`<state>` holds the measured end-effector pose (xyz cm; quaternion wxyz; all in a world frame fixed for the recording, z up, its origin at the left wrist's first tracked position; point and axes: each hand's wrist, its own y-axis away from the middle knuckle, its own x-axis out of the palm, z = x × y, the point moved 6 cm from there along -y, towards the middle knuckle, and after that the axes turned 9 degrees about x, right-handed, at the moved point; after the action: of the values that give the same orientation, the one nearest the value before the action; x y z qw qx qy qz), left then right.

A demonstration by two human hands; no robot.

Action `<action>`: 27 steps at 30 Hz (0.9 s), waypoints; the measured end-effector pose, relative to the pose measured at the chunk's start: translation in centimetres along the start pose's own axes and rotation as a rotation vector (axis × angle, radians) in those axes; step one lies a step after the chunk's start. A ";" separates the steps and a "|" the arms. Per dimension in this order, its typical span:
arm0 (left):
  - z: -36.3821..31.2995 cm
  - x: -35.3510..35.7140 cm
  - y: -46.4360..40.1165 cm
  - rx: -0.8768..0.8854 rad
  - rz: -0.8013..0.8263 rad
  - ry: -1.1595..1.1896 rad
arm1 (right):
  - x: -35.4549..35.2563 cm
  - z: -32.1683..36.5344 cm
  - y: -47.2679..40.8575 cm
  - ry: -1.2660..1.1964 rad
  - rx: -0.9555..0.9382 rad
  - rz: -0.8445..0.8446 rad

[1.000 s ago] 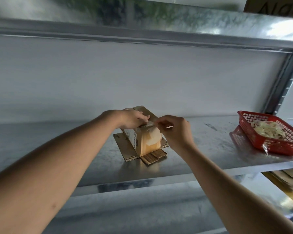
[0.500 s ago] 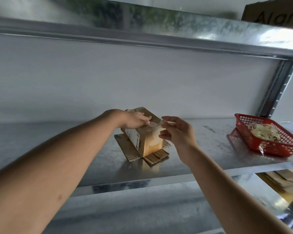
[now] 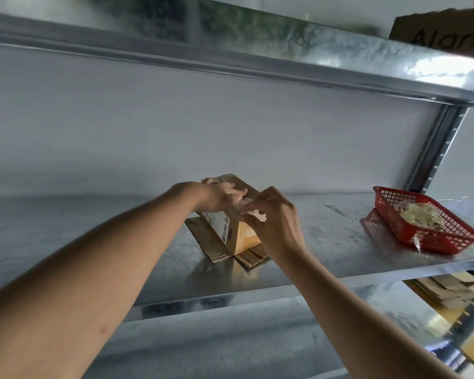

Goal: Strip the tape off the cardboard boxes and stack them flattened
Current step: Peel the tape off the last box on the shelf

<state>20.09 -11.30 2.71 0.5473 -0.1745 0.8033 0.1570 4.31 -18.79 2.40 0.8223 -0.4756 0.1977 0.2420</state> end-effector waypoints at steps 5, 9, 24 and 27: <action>0.5 0.3 0.1 0.031 -0.029 0.033 | -0.2 2.0 1.4 -0.083 -0.177 -0.071; 1.4 1.0 -0.2 0.093 -0.107 0.068 | -0.8 2.7 2.3 -0.147 -0.202 -0.127; -4.2 3.1 -1.6 0.331 -0.223 0.027 | -4.1 -2.9 1.8 -0.447 0.458 -0.125; -7.1 3.9 -2.2 0.350 -0.262 0.028 | -5.6 -4.7 1.4 -0.470 0.477 -0.124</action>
<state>13.90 -16.79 1.38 0.5738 -0.1818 0.7963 -0.0596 -1.47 -23.45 2.36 0.9466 -0.2123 0.0246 0.2415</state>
